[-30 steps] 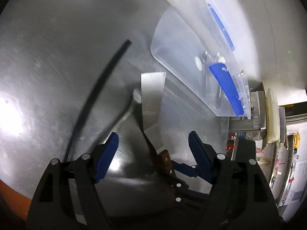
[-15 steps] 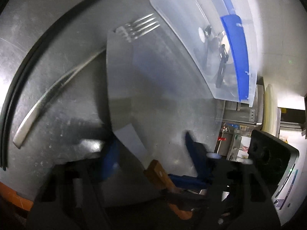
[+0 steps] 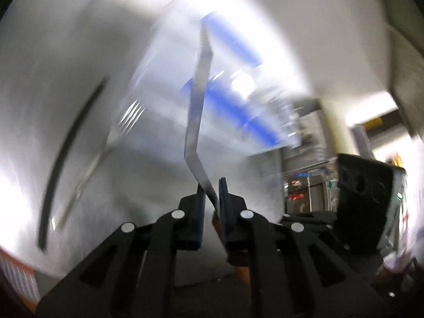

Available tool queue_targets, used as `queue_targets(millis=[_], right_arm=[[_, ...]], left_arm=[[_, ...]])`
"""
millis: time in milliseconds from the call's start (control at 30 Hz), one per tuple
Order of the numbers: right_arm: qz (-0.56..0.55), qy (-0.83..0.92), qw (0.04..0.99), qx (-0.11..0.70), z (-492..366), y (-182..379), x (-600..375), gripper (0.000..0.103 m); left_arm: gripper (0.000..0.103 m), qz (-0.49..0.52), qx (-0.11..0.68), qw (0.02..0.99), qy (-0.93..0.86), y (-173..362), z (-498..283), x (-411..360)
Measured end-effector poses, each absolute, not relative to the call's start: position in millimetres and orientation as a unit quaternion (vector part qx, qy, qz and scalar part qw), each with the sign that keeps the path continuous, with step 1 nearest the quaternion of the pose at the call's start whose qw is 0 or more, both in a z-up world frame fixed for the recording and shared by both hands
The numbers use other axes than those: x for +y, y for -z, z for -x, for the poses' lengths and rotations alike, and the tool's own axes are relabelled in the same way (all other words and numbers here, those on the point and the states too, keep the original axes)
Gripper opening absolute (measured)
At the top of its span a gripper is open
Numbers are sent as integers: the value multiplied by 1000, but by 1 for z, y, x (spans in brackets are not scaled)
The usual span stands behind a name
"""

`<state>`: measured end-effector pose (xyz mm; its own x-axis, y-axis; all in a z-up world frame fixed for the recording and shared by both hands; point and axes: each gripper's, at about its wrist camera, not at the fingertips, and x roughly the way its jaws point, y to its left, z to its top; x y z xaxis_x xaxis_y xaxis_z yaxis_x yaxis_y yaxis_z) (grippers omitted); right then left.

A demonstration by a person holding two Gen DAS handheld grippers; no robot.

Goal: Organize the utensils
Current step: 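Lift the spatula with the right tool toward the clear box, then lower the spatula into the clear box and open the right tool, then move the right tool back to the counter over the fork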

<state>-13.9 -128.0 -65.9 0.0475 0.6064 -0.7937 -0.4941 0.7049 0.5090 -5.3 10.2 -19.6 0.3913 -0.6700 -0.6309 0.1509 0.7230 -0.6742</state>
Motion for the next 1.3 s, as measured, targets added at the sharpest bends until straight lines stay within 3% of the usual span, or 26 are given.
queue_targets(millis=[233,367,633,967,1100,1167,1233,1267,1300], right_arm=[[-7,-317,829,461,-62,-25,-142,26],[-2,-240,846,477,-135,-26,-162,26],[-100,-183,770,602,-226,77,-201,26],[-141,-148,675,709,-267,179,-202,24],[-146,-153,700,682,-256,161,-211,27],[-129,-159,733,649,-239,133,-215,45],[-99,-184,788,579,-201,83,-216,50],[-93,-197,806,551,-183,64,-216,59],[-91,-213,824,518,-161,44,-216,64]], left_arm=[[9,123,419,839,323,-84,-109,-49],[9,79,453,814,355,-90,-197,-94],[10,99,611,719,316,41,-304,-142],[10,83,752,610,235,157,-334,-157],[10,92,704,654,262,124,-331,-145],[10,103,649,697,287,77,-318,-129],[10,113,573,751,308,22,-292,-106],[11,115,533,777,314,-6,-276,-93],[19,119,495,800,319,-30,-255,-83]])
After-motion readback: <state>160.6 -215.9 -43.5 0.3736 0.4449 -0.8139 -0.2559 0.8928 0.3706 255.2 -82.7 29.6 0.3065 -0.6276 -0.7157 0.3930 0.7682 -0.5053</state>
